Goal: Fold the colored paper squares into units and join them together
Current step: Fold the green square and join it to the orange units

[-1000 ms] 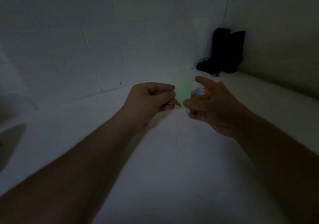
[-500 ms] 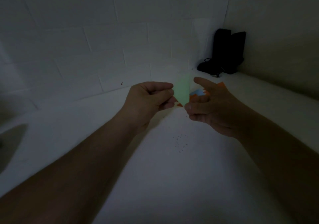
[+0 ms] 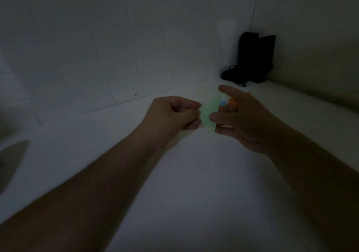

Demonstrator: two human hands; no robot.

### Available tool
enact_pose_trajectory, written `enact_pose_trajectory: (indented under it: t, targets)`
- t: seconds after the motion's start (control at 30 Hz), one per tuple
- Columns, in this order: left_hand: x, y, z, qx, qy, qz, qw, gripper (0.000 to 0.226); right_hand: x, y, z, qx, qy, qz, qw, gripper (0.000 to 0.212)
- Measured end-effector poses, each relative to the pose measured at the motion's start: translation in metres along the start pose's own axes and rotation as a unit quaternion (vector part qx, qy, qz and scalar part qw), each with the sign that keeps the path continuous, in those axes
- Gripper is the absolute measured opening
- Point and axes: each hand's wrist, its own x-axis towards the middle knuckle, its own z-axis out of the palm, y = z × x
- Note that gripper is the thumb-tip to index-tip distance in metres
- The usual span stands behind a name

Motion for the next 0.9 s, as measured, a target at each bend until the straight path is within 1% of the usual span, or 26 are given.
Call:
enact_pose_trajectory:
  t: [0.1, 0.17, 0.27, 0.4, 0.6, 0.73, 0.9]
  targets:
    - [-0.0003, 0.0003, -0.0002, 0.008, 0.001, -0.003, 1.0, 0.009, 0.0012, 0.0007, -0.0022, 0.004, 0.018, -0.008, 1.0, 0.075]
    - [-0.0009, 0.0013, -0.0002, 0.008, 0.0, -0.006, 1.0, 0.01, 0.002, 0.0002, -0.0037, -0.002, 0.026, -0.014, 1.0, 0.077]
    - [-0.0016, 0.0021, 0.0005, 0.005, -0.004, -0.008, 1.0, 0.011, 0.0023, 0.0001, -0.0054, -0.004, 0.017, -0.014, 1.0, 0.077]
    - [-0.0024, 0.0025, 0.0005, 0.009, -0.013, -0.009, 1.0, 0.014, 0.0044, 0.0006, -0.0055, 0.014, 0.025, -0.009, 1.0, 0.07]
    - [-0.0017, 0.0024, -0.0003, 0.016, -0.023, -0.016, 0.999, 0.013, 0.0043, 0.0, -0.0081, 0.014, 0.035, -0.021, 0.999, 0.078]
    - [-0.002, 0.0033, -0.0001, 0.013, -0.024, -0.019, 0.999, 0.011, 0.0061, -0.0001, -0.0068, 0.037, 0.046, -0.02, 0.998, 0.071]
    - [-0.003, 0.0049, 0.0007, 0.008, -0.029, -0.022, 0.999, 0.014, 0.0076, 0.0008, -0.0102, 0.044, 0.044, -0.02, 0.998, 0.076]
